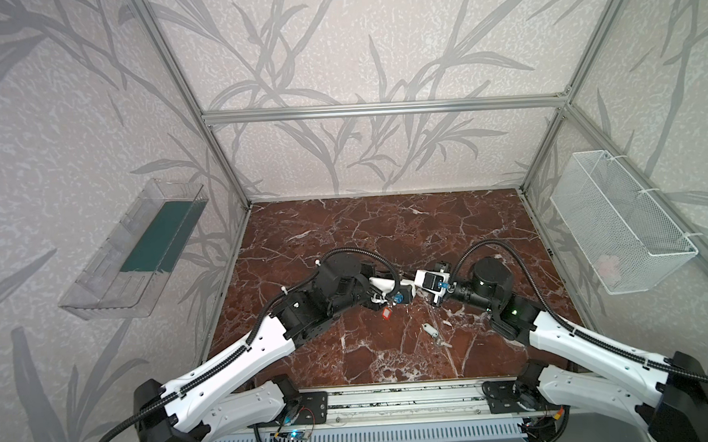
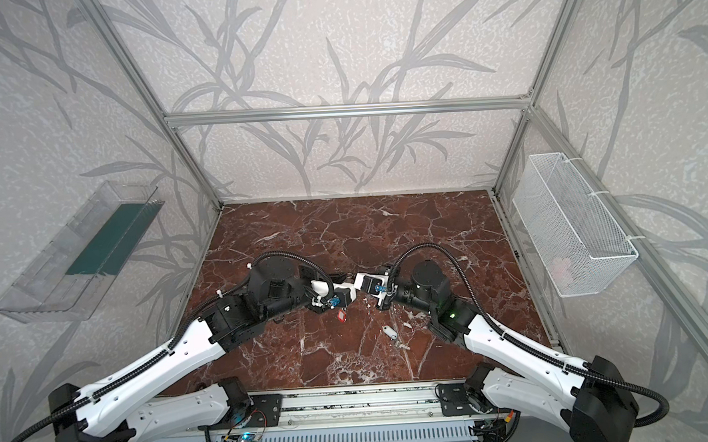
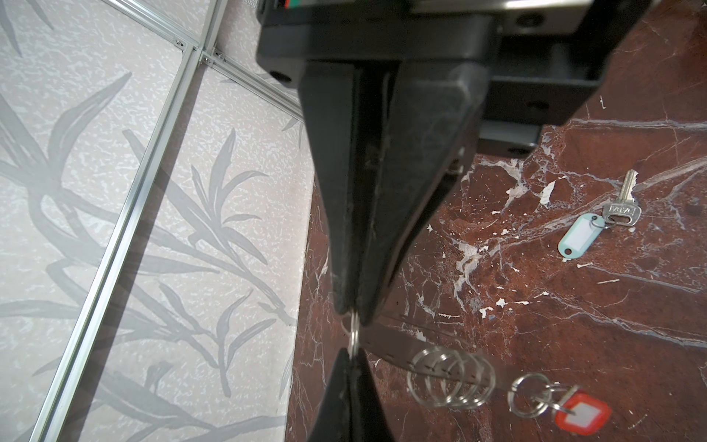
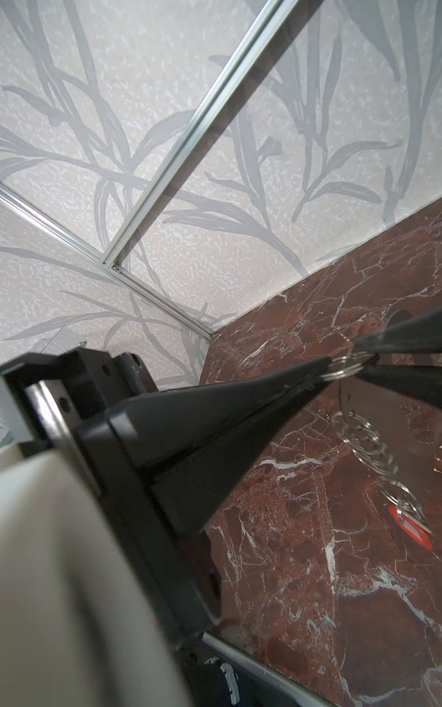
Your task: Put the keys on the keyring
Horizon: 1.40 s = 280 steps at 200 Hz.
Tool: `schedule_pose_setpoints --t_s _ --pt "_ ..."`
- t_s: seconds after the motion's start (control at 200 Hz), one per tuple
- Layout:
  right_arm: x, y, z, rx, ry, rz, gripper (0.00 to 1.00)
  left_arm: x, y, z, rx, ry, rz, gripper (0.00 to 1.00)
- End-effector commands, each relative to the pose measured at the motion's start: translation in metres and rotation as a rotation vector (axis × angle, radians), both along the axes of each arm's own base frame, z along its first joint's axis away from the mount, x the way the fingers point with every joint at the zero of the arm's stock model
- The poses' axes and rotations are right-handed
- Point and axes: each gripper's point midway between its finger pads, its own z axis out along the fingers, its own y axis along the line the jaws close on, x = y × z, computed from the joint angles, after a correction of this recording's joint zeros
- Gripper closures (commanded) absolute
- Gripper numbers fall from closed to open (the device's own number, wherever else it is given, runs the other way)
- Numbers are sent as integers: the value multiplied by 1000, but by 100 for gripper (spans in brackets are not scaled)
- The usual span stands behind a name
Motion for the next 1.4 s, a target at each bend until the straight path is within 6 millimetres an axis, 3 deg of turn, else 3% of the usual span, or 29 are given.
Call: schedule_pose_setpoints --t_s 0.0,0.23,0.38,0.44,0.625,0.915,1.394 --pt "-1 1 15 38 -17 15 97 -4 -5 14 -19 -14 -27 100" --pt "0 -1 18 89 -15 -3 100 -1 -2 16 -91 48 32 100" --pt "4 -7 26 173 17 -12 100 3 8 17 -202 108 87 75" --pt "6 -9 29 208 30 -10 100 3 12 17 -256 142 100 72" --pt "6 -8 36 270 66 26 100 2 17 16 -393 243 93 73" --pt "1 -4 48 341 106 103 100 1 9 25 -518 304 34 73" --pt "-3 1 50 368 135 165 100 -4 -1 33 -573 355 -33 78"
